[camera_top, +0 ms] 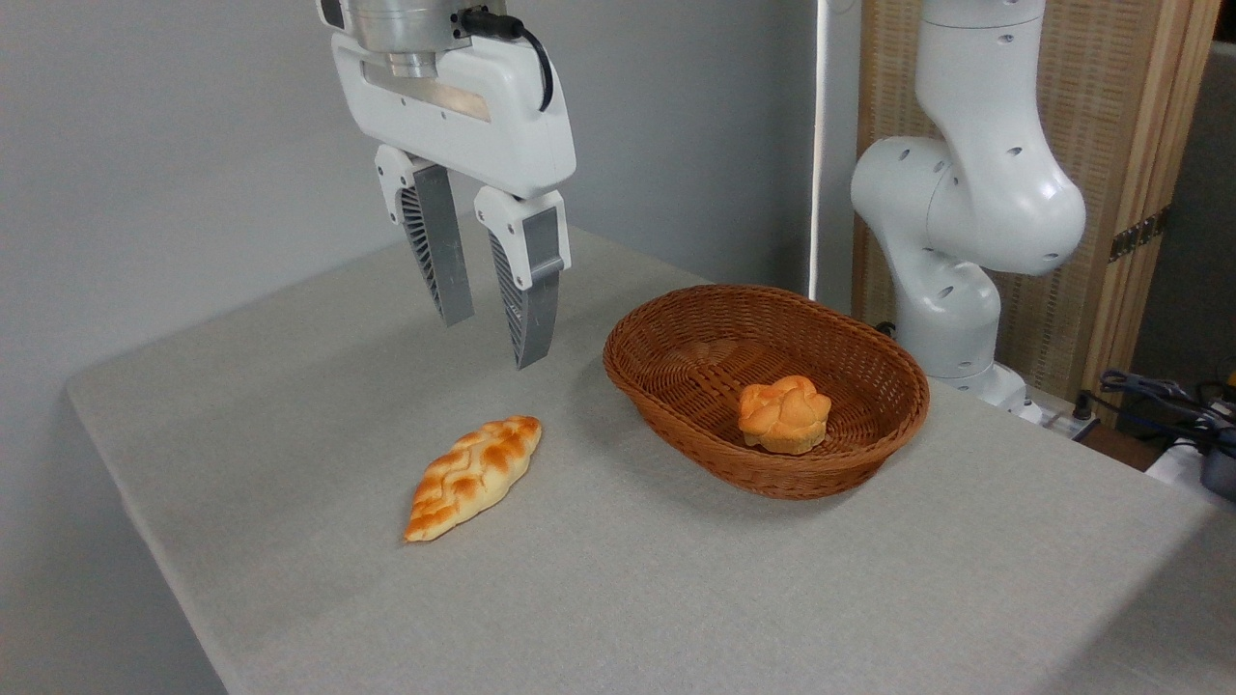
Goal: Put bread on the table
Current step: 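Move the open gripper over the wicker basket toward the round bun, then lower the gripper onto the round bun and close on it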
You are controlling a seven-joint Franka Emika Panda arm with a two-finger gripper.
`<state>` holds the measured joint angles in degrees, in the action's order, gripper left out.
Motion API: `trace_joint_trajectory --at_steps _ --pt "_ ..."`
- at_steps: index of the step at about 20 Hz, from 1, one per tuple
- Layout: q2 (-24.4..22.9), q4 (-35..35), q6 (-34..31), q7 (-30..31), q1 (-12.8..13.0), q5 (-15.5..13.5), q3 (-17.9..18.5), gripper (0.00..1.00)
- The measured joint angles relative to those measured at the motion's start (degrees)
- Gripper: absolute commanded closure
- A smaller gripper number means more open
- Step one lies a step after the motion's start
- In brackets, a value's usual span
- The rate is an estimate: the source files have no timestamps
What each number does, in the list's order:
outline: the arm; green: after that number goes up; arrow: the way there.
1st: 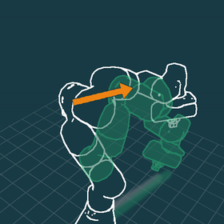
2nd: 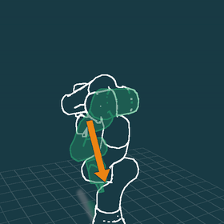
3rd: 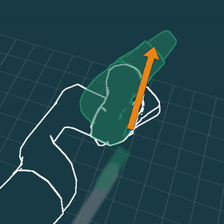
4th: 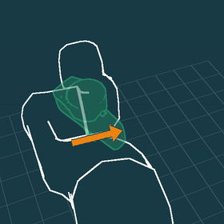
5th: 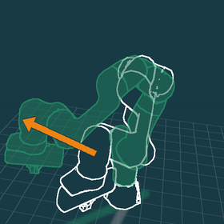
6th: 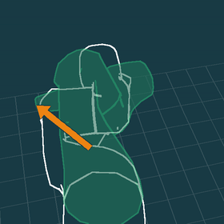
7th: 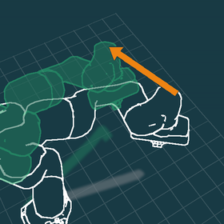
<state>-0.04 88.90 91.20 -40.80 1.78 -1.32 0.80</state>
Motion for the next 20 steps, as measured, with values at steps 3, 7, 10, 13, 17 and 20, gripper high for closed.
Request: trace_joint_trajectory --at_steps 3,7,10,13,17,20 --pt "-0.1 0.2 -0.1 0.0 0.0 0.0 0.0 0.00" --pt "-2.2 3.2 -0.9 -1.0 0.0 0.0 0.0 0.00" --pt "-7.2 9.9 -1.8 -6.9 0.0 0.0 0.0 0.00" --pt "-13.7 19.0 -3.1 -13.4 0.0 0.0 0.0 0.00" --pt "-22.2 31.9 -3.1 -19.2 0.0 1.1 0.1 0.00" --pt "-26.6 39.8 -3.0 -21.7 0.1 4.5 0.1 0.00"
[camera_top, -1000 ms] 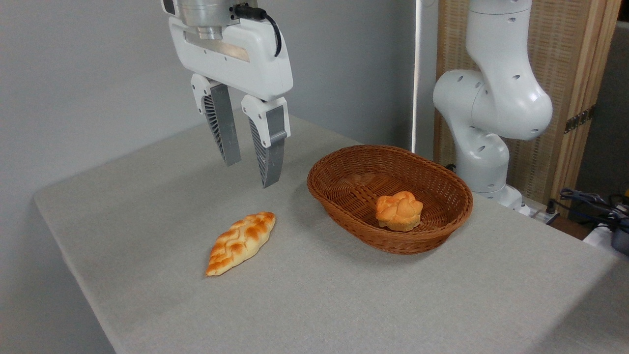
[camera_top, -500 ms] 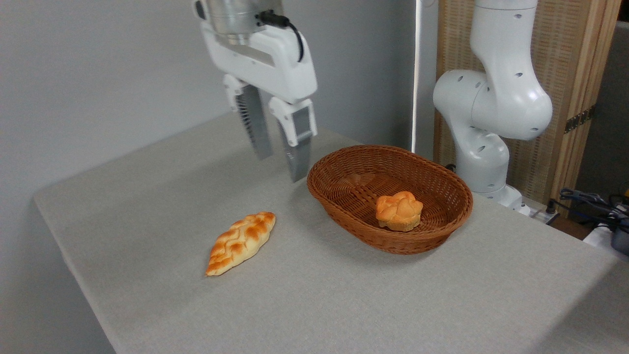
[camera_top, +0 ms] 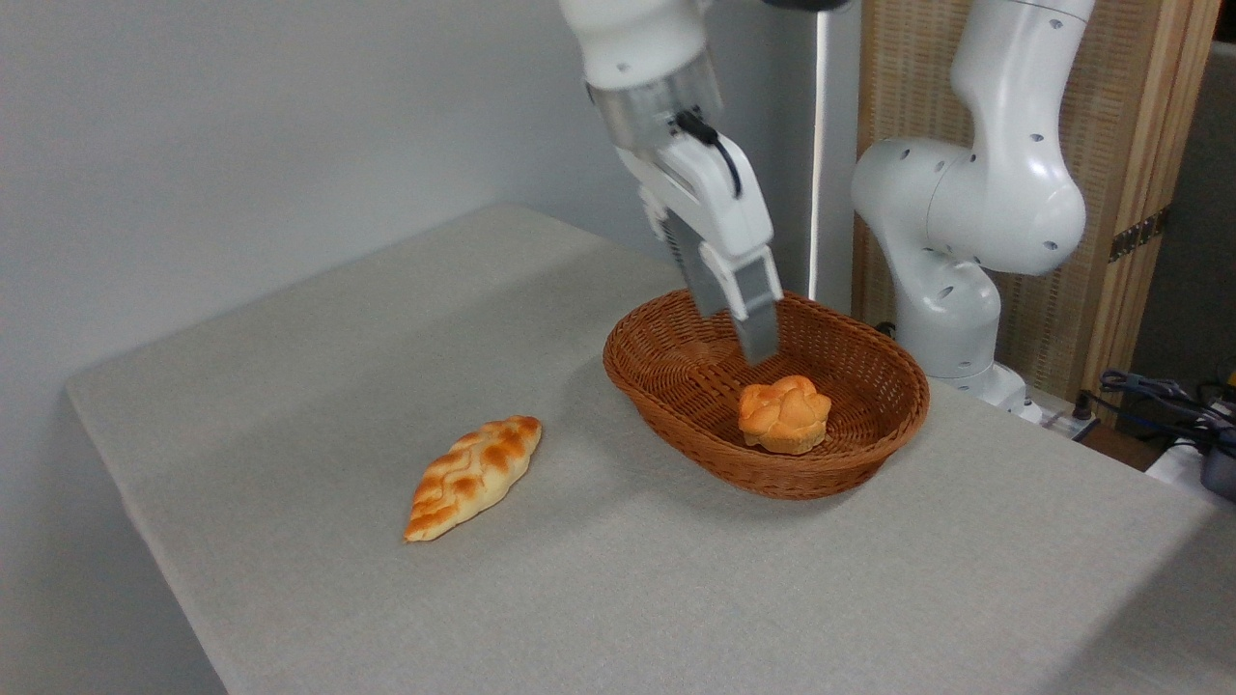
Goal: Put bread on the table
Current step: 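Lower the gripper onto the round bun and close on it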
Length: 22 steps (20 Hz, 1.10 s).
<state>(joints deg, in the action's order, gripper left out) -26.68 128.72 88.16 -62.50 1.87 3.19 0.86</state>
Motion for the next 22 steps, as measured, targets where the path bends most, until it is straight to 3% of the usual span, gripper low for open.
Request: trace_joint_trajectory --at_steps 3,13,15,19,20,22 --pt "-1.7 5.5 1.1 -0.4 0.3 1.5 -0.1 0.00" --pt "-1.6 15.2 10.2 -0.4 0.5 2.6 -0.1 0.00" --pt "-1.6 16.3 11.4 -0.4 0.5 2.6 -0.1 0.10" --pt "-1.5 16.8 12.1 -0.4 0.7 2.6 -0.1 0.48" --pt "-1.5 16.9 12.3 -0.4 0.7 2.6 -0.1 0.54" --pt "-1.4 17.1 12.5 -0.4 0.7 2.6 -0.1 0.57"
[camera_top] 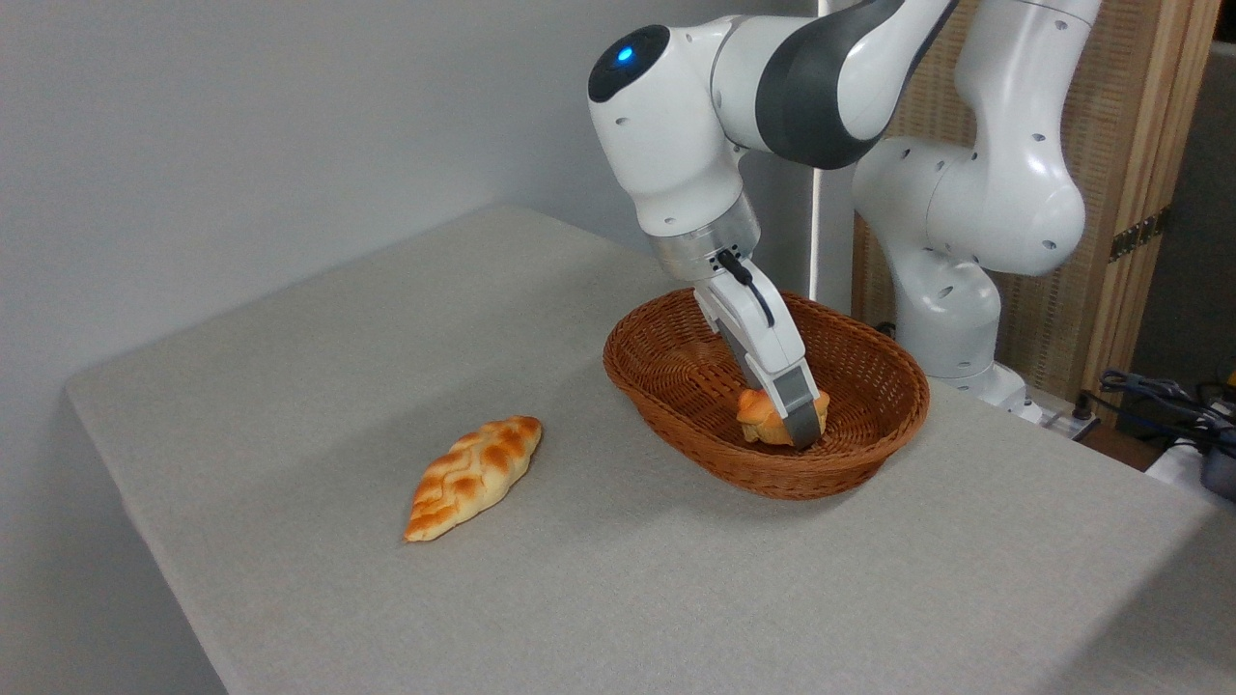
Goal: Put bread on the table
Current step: 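Lower the gripper onto the round bun and close on it, then lift the held bun up out of the basket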
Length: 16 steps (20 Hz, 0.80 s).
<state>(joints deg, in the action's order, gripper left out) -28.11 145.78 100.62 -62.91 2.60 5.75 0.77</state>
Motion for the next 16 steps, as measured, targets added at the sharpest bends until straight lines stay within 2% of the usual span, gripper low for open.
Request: trace_joint_trajectory --at_steps 10,16 --pt "0.2 0.2 0.0 0.0 0.0 0.0 0.0 0.64" --pt "0.2 0.2 0.0 -0.1 0.0 0.0 0.0 0.64"
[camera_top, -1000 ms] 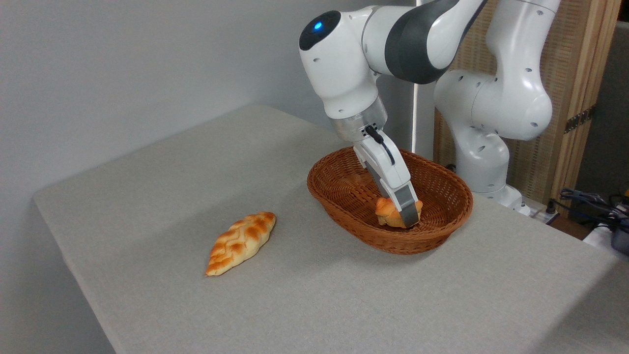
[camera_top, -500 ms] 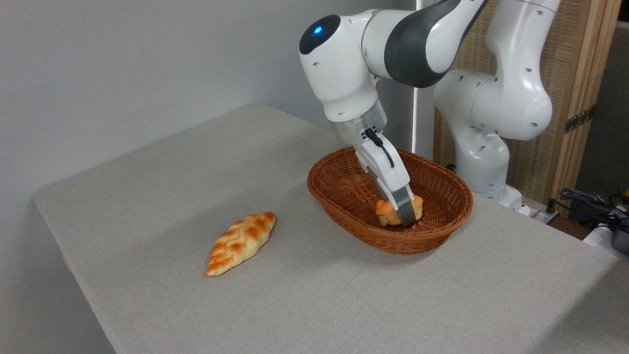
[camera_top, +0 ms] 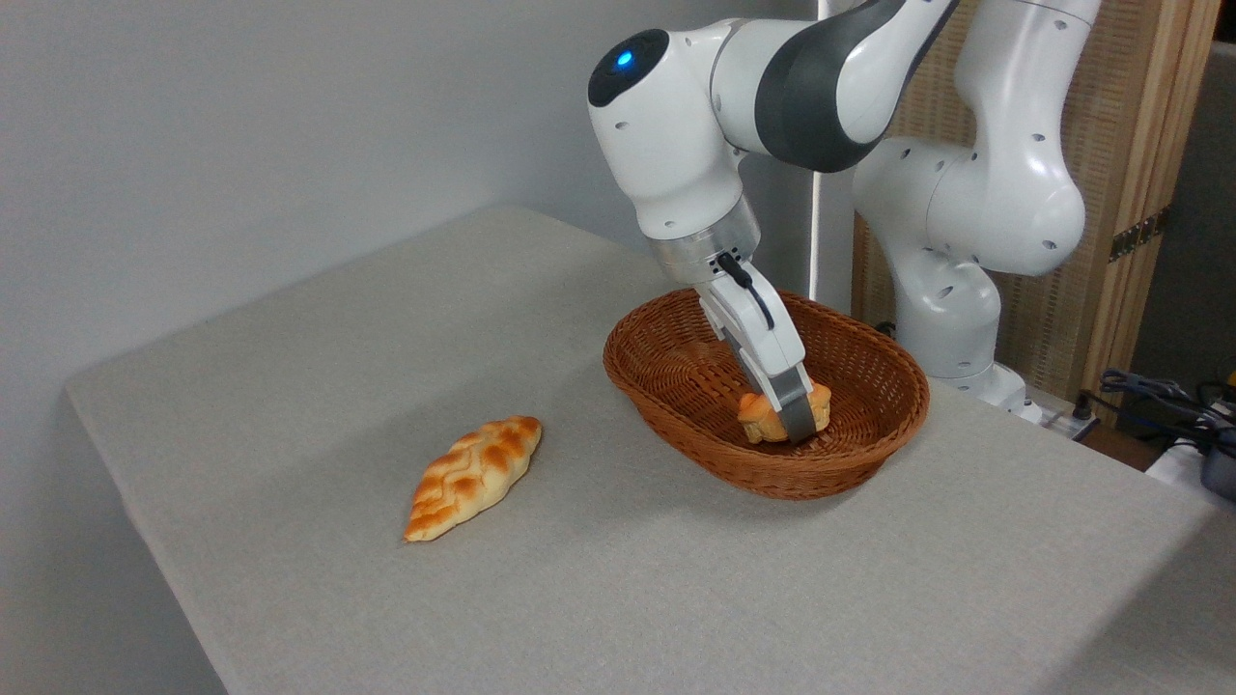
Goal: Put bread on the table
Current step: 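Lift the held bun up out of the basket, then carry the bun beside the braided loaf and release it on the table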
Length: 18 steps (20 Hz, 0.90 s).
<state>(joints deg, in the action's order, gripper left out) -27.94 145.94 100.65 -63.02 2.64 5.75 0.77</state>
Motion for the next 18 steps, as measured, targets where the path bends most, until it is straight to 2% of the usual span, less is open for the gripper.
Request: trace_joint_trajectory --at_steps 6,8,10,12,16,18 --pt "-0.1 -0.2 -1.2 -0.1 0.1 0.0 0.0 0.64" --pt "-0.3 -2.0 -5.0 -0.3 0.3 0.0 0.0 0.64" --pt "-0.5 -5.8 -9.9 -0.8 1.6 0.0 0.0 0.63" --pt "-0.2 -10.7 -12.1 -0.8 2.8 0.0 -0.1 0.63" --pt "3.2 -20.4 -11.8 -0.8 3.6 0.0 0.3 0.62" --pt "5.9 -23.7 -7.6 -0.8 3.7 -1.2 1.4 0.58"
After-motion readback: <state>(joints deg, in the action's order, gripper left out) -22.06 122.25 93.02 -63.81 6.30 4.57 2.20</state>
